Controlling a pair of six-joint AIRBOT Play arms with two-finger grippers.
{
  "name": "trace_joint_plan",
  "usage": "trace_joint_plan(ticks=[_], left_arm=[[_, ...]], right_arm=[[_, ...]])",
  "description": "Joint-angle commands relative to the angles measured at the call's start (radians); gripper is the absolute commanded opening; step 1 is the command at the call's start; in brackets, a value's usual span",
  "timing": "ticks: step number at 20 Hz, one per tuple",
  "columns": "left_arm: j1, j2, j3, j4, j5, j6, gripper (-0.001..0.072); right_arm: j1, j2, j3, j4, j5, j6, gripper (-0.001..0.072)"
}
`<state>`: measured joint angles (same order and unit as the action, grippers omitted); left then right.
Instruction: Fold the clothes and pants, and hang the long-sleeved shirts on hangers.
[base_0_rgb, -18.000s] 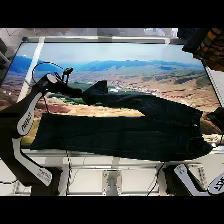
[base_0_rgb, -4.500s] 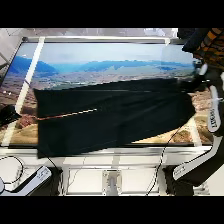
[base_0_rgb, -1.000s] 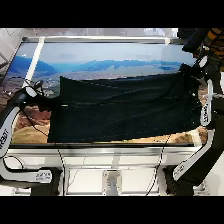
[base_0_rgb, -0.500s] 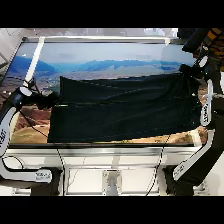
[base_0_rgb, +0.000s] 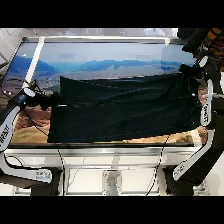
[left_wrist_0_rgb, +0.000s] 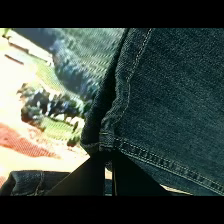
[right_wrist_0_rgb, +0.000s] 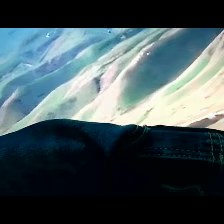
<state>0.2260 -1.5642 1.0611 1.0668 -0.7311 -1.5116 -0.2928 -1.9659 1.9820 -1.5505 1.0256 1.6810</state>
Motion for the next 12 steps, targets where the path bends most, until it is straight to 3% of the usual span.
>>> trace_joint_plan(ticks=[1, 3, 6, 9, 12], left_arm=[[0.003, 0.02, 0.029, 0.025, -0.023, 0.001, 0.0031], [0.024, 0.075, 0.065, 0.129, -0.096, -0.021, 0.0029], [0.103, 0.161, 0.099, 0.336, -0.29, -0.124, 0.0029], [0.171, 0.177, 0.097, 0.518, -0.512, -0.123, 0.003], [0.189, 0.174, 0.077, 0.549, -0.557, -0.119, 0.003]], right_arm=[[0.0, 0.0, 0.001, 0.003, 0.023, 0.0, 0.0017], [0.0, 0.0, 0.001, 0.002, 0.04, -0.021, 0.0017], [0.0, 0.0, 0.0, 0.002, 0.058, -0.025, 0.0016], [0.0, -0.004, 0.0, 0.005, 0.095, -0.024, 0.0016], [0.0, -0.022, 0.0, 0.006, 0.148, -0.021, 0.0016]])
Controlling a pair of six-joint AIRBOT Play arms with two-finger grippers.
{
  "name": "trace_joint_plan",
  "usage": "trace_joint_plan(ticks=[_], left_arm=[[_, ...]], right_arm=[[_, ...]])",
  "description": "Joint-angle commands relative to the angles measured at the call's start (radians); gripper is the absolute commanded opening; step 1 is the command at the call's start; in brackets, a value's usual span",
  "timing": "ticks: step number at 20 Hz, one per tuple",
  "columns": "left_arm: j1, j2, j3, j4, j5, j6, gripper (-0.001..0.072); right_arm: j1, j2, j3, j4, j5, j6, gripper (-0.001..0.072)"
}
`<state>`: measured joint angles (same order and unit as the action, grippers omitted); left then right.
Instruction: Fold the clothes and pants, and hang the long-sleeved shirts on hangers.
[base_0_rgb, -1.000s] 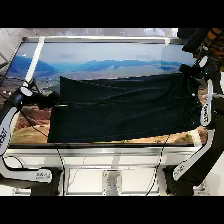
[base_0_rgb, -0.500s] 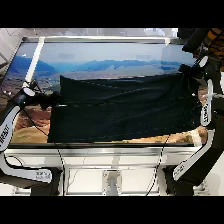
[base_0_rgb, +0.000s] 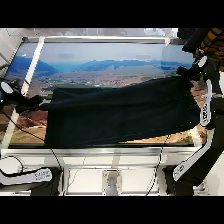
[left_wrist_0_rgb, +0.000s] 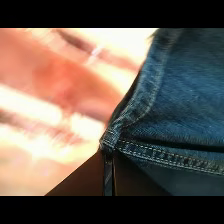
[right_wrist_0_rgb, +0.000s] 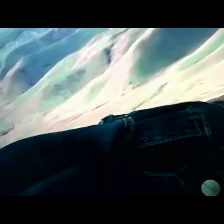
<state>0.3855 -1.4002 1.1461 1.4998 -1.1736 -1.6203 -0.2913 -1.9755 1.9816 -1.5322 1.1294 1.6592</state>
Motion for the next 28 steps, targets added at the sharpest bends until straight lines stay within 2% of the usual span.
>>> trace_joint_plan(ticks=[1, 3, 7, 8, 9, 10, 12, 15, 18, 20, 22, 28], left_arm=[[0.027, 0.007, -0.014, 0.116, -0.113, -0.01, 0.0031], [0.02, 0.0, -0.02, 0.114, -0.113, -0.001, 0.0033], [0.013, 0.002, -0.019, 0.092, -0.07, 0.039, 0.0044], [0.013, 0.012, -0.018, 0.079, -0.026, 0.039, 0.0113], [0.013, 0.026, -0.016, 0.054, 0.028, 0.039, 0.0235], [0.013, 0.038, -0.006, 0.016, 0.087, 0.04, 0.0273], [0.013, 0.037, 0.03, -0.059, 0.161, 0.095, 0.0272], [0.013, 0.001, 0.055, -0.142, 0.279, 0.112, 0.0273], [0.013, -0.089, 0.055, -0.264, 0.36, 0.19, 0.0274], [0.013, -0.158, 0.056, -0.311, 0.422, 0.196, 0.031], [0.013, -0.204, 0.057, -0.339, 0.496, 0.196, 0.0311], [0.001, -0.333, 0.158, -0.349, 0.507, 0.205, 0.0311]], right_arm=[[-0.001, -0.024, 0.0, -0.012, 0.064, 0.001, 0.0016], [-0.001, -0.049, 0.0, -0.009, 0.092, 0.001, 0.0018], [-0.001, -0.076, 0.001, -0.013, 0.111, -0.013, 0.02], [-0.003, -0.076, 0.01, -0.019, 0.117, -0.031, 0.0242], [-0.003, -0.075, 0.029, -0.03, 0.124, -0.045, 0.0273], [-0.003, -0.075, 0.053, -0.04, 0.137, -0.058, 0.0272], [-0.003, -0.057, 0.071, -0.041, 0.151, -0.065, 0.0265], [-0.001, -0.047, 0.063, -0.037, 0.25, -0.119, 0.0265], [-0.001, -0.046, 0.031, -0.032, 0.315, -0.131, 0.0265], [-0.001, -0.045, 0.029, -0.009, 0.326, -0.132, 0.0266], [-0.001, -0.04, 0.029, 0.0, 0.328, -0.131, 0.0267], [-0.001, -0.039, 0.029, 0.047, 0.334, -0.13, 0.0268]])
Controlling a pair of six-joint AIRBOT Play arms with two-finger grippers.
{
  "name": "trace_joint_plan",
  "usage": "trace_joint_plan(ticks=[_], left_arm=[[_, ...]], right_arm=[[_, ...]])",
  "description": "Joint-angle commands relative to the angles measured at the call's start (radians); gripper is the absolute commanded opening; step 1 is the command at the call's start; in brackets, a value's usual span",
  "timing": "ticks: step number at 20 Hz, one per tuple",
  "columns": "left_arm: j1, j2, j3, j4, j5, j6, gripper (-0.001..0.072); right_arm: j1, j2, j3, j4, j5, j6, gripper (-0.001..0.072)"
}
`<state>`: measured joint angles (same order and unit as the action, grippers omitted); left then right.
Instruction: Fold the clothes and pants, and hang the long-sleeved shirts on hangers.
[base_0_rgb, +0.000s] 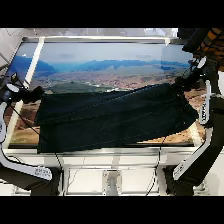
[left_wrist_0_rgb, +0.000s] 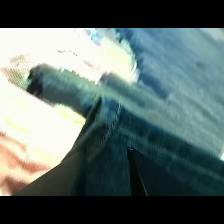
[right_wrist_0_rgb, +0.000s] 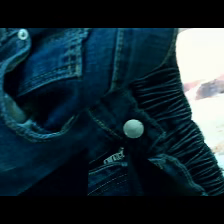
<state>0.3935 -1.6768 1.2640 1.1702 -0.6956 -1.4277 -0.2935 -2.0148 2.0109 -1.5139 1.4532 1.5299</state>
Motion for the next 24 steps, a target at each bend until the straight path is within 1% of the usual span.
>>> trace_joint_plan(ticks=[1, 3, 4, 5, 7, 11, 12, 13, 15, 18, 20, 21, 22, 24], left_arm=[[-0.014, -0.064, 0.049, -0.023, 0.045, 0.028, 0.0285], [-0.031, -0.072, 0.052, -0.025, 0.092, 0.032, 0.0137], [-0.042, -0.08, 0.052, -0.027, 0.109, 0.032, 0.0096], [-0.053, -0.087, 0.052, -0.027, 0.114, 0.032, 0.0094], [-0.069, -0.1, 0.052, -0.027, 0.108, 0.032, 0.0033], [-0.066, -0.086, 0.075, -0.027, 0.082, 0.03, 0.0032], [-0.06, -0.075, 0.085, -0.022, 0.085, 0.03, 0.0031], [-0.054, -0.062, 0.098, -0.011, 0.09, 0.03, 0.003], [-0.042, -0.038, 0.123, 0.021, 0.097, 0.029, 0.003], [-0.023, -0.003, 0.131, 0.077, 0.103, 0.014, 0.0032], [-0.011, -0.008, 0.13, 0.079, 0.049, 0.02, 0.0045], [-0.008, -0.015, 0.13, 0.079, 0.019, 0.044, 0.0158], [-0.003, -0.026, 0.13, 0.078, -0.01, 0.048, 0.0267], [0.0, -0.051, 0.13, 0.079, -0.057, 0.048, 0.0265]], right_arm=[[0.001, 0.001, 0.0, 0.032, 0.012, -0.001, 0.0268], [0.001, 0.0, 0.0, 0.039, 0.013, -0.001, 0.0268], [0.001, 0.001, 0.0, 0.047, 0.013, 0.0, 0.0268], [0.001, 0.0, 0.0, 0.055, 0.012, 0.002, 0.0267], [0.001, 0.001, 0.0, 0.062, 0.014, 0.002, 0.0267], [0.001, 0.001, 0.0, 0.061, 0.013, 0.001, 0.0269], [0.001, 0.001, 0.0, 0.061, 0.013, 0.001, 0.028], [0.001, 0.001, 0.0, 0.059, 0.011, 0.001, 0.0346], [0.001, 0.0, 0.0, 0.054, 0.011, 0.001, 0.0375], [0.001, 0.0, 0.0, 0.049, 0.011, 0.002, 0.0375], [0.002, 0.0, 0.0, 0.054, 0.011, 0.003, 0.0375], [0.003, 0.0, 0.0, 0.055, 0.014, 0.002, 0.0375], [0.003, 0.0, 0.0, 0.055, 0.015, 0.002, 0.0375], [0.003, 0.0, 0.0, 0.055, 0.016, 0.002, 0.0375]])
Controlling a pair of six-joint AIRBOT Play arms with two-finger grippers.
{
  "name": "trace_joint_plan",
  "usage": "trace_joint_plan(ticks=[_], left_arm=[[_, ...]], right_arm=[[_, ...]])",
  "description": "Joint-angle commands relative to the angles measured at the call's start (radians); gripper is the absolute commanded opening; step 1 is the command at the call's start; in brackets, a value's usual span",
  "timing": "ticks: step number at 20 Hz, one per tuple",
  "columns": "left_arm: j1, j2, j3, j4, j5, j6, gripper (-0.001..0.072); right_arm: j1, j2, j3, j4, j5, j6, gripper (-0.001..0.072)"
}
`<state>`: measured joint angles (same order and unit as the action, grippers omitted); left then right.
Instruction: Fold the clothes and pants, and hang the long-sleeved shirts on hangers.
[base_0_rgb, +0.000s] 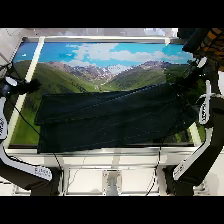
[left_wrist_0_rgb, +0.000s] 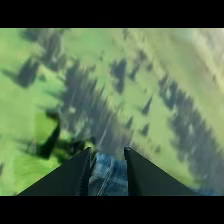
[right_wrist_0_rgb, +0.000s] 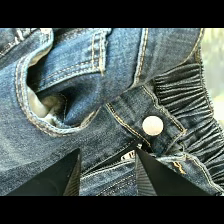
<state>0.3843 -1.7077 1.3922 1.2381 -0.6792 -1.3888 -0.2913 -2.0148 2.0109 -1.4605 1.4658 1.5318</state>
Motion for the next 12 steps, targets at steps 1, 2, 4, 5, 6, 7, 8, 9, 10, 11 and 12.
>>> trace_joint_plan(ticks=[1, 2, 4, 5, 6, 7, 8, 9, 10, 11, 12], left_arm=[[0.009, -0.035, 0.002, 0.01, -0.09, 0.01, 0.0265], [0.008, -0.047, 0.002, 0.01, -0.101, 0.01, 0.0265], [0.003, -0.067, 0.002, 0.01, -0.109, 0.01, 0.0264], [0.002, -0.074, 0.002, 0.009, -0.111, 0.01, 0.0264], [0.0, -0.079, 0.002, 0.007, -0.117, 0.01, 0.0261], [-0.001, -0.086, 0.003, 0.007, -0.13, 0.01, 0.0261], [0.0, -0.092, 0.003, 0.007, -0.148, 0.01, 0.0253], [0.0, -0.1, 0.003, 0.008, -0.164, 0.01, 0.023], [0.0, -0.106, 0.003, 0.008, -0.174, 0.01, 0.0227], [0.0, -0.112, 0.003, 0.007, -0.174, 0.01, 0.0223], [-0.004, -0.116, 0.003, 0.006, -0.166, 0.01, 0.0121]], right_arm=[[0.001, 0.0, 0.0, 0.002, 0.004, 0.0, 0.0375], [0.001, 0.0, 0.0, 0.003, 0.006, 0.0, 0.0375], [0.001, 0.0, 0.0, 0.003, 0.01, 0.0, 0.0375], [0.001, 0.0, 0.0, 0.003, 0.01, 0.0, 0.0375], [0.001, 0.0, 0.0, 0.003, 0.009, 0.001, 0.0375], [0.001, 0.0, 0.0, 0.003, 0.008, 0.001, 0.0375], [0.001, 0.0, 0.0, 0.003, 0.009, 0.002, 0.0375], [0.001, 0.0, 0.0, 0.004, 0.009, 0.002, 0.0375], [0.001, 0.0, 0.0, 0.006, 0.009, 0.002, 0.0375], [0.001, 0.0, 0.0, 0.011, 0.009, 0.002, 0.0375], [0.001, 0.0, 0.0, 0.016, 0.009, 0.002, 0.0375]])
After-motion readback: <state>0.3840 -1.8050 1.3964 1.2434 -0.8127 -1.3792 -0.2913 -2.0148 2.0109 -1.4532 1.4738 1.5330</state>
